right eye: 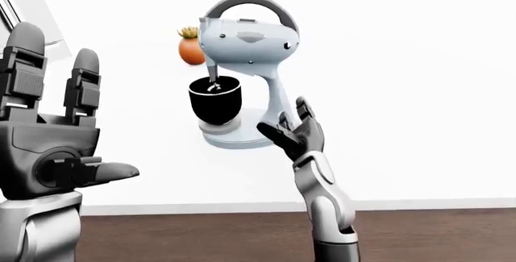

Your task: Open the stand mixer head.

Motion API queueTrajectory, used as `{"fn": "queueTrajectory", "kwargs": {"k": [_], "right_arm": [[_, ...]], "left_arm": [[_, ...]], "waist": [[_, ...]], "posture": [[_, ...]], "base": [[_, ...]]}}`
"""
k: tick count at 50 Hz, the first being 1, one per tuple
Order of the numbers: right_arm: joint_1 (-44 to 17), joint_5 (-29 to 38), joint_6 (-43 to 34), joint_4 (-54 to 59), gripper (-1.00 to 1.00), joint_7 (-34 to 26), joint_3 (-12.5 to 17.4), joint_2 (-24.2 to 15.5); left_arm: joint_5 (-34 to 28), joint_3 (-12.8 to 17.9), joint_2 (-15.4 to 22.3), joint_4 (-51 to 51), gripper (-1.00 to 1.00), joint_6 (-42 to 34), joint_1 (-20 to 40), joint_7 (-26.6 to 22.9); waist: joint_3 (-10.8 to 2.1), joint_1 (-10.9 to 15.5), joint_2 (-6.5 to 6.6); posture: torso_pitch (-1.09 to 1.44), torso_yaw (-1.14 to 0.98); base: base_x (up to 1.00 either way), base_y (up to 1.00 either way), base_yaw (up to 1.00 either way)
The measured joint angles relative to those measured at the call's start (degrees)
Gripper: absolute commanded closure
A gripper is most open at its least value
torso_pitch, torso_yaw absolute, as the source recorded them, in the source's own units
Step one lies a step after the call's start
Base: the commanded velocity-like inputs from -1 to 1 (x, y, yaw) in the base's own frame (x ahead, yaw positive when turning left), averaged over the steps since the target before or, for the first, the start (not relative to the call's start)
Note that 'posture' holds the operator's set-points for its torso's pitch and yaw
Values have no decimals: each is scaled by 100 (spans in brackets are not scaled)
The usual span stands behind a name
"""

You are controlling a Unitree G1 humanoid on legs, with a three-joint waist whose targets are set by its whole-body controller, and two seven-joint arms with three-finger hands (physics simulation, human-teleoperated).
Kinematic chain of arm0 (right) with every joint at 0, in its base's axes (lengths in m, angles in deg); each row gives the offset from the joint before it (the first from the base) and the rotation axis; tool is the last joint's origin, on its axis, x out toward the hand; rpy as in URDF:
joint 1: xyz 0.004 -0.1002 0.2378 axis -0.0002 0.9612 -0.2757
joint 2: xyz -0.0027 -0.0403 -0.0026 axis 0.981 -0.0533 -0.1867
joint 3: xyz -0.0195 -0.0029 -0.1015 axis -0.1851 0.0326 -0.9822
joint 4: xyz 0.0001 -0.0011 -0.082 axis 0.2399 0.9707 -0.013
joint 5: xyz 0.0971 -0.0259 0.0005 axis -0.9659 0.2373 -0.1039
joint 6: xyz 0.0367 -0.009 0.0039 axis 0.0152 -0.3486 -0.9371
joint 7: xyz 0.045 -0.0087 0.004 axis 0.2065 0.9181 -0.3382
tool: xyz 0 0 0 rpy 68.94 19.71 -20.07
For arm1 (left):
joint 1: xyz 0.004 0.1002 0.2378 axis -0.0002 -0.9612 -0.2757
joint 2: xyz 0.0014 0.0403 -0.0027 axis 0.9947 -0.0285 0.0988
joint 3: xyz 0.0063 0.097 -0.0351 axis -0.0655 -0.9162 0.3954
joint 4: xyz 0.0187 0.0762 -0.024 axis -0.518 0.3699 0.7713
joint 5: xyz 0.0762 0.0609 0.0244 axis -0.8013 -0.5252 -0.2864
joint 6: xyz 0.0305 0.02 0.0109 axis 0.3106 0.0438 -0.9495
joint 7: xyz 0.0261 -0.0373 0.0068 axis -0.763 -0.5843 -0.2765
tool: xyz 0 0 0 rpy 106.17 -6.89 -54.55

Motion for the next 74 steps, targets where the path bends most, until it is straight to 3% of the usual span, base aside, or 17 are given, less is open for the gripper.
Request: {"fn": "queueTrajectory", "kwargs": {"k": [21,43,74], "right_arm": [[-212,60,211,440,-100,-133,22,-36],[185,-1074,-830,-2370,-100,1173,-19,-178],[222,-992,-759,-2102,-100,1029,-4,-176]], "left_arm": [[-18,-7,-7,5,-97,25,-9,-10],[-39,-22,-17,7,-96,11,-19,-14],[-27,-2,-9,3,-97,23,-16,-18]], "waist": [[10,-5,0],[7,12,-30],[2,-1,-36]], "posture": [[-36,0],[-36,0],[-36,0]], "base": [[0,0,0],[0,0,0],[0,0,0]]}}
